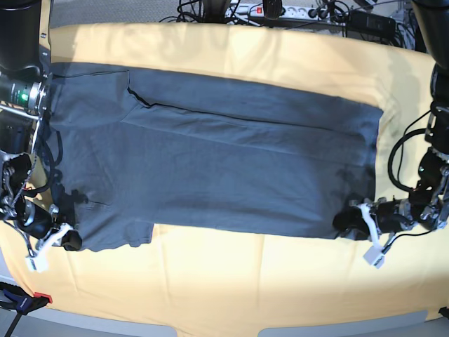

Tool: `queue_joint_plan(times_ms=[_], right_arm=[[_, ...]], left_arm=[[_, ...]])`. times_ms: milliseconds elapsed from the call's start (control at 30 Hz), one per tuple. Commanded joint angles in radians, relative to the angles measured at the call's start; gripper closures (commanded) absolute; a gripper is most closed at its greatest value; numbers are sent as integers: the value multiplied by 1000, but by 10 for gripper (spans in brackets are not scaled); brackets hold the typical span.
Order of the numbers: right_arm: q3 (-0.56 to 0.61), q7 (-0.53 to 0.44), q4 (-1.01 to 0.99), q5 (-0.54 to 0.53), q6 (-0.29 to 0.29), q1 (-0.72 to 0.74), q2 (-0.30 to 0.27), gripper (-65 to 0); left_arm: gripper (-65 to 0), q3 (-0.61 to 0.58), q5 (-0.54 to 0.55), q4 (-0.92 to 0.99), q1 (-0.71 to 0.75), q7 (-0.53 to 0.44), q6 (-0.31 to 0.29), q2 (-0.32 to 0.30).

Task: Fold the T-shirt properly
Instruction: 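Lift the hem with both grippers and fold it over toward the collar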

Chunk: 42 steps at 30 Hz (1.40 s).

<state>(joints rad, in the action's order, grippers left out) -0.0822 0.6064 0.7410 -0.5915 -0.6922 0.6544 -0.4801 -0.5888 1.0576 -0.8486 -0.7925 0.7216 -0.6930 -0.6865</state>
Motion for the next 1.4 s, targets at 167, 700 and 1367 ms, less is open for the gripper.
queue_joint_plan(times_ms=[167,700,1367], right_arm=[[117,-47,18,5,-6,78,-26,0],[117,-11,184,-14,-6,-6,-121,0],[114,119,608,-98,-6,-332,-261,0]], left_arm=[[0,10,-116,-8,-44,-93,-5,46],[0,10,-128,-8,-40,-65,-5,38],[0,266,426,-10,-39,562,-5,1]])
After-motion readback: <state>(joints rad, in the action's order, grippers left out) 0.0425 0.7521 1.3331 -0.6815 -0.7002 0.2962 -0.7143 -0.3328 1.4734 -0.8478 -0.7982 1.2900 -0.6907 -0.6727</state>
